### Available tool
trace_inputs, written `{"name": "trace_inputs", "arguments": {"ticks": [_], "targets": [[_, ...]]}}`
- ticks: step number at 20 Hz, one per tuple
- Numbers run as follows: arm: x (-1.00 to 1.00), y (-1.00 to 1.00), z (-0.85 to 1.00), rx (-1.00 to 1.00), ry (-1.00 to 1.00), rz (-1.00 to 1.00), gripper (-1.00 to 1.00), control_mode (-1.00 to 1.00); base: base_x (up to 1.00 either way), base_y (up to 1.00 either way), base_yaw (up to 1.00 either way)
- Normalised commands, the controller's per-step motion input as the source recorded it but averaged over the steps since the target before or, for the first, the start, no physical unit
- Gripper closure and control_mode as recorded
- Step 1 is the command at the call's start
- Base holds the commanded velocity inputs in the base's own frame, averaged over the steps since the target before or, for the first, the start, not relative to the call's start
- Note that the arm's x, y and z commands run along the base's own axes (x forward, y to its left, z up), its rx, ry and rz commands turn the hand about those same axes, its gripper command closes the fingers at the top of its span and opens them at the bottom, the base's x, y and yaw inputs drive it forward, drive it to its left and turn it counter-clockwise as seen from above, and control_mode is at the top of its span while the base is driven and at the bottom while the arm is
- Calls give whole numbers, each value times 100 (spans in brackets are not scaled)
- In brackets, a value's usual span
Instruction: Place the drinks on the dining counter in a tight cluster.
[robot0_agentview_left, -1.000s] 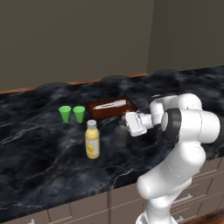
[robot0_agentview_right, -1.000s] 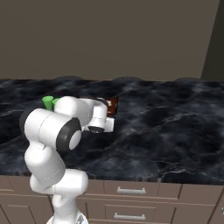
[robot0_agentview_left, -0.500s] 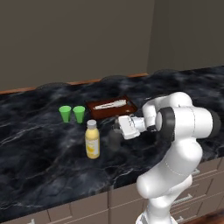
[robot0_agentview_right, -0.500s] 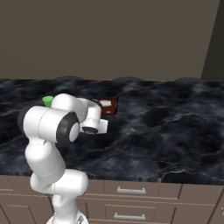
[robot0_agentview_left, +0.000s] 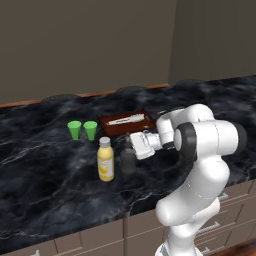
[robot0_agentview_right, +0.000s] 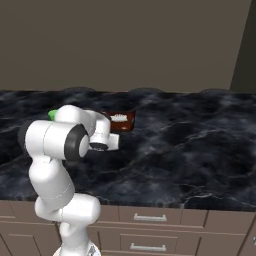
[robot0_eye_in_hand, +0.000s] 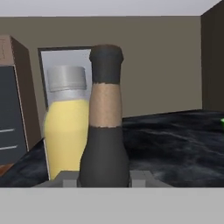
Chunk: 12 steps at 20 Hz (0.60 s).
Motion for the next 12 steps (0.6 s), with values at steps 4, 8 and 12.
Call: {"name": "trace_inputs", "arguments": {"ticks": [4,8,12], "targets": [[2,8,-19,0,-2,0,100,-100,0,0,0],[-3,1,-25,0,-2,0,100,-100,0,0,0],[-6,0,-24,0,-1,0,-100,-100,0,0,0]]}}
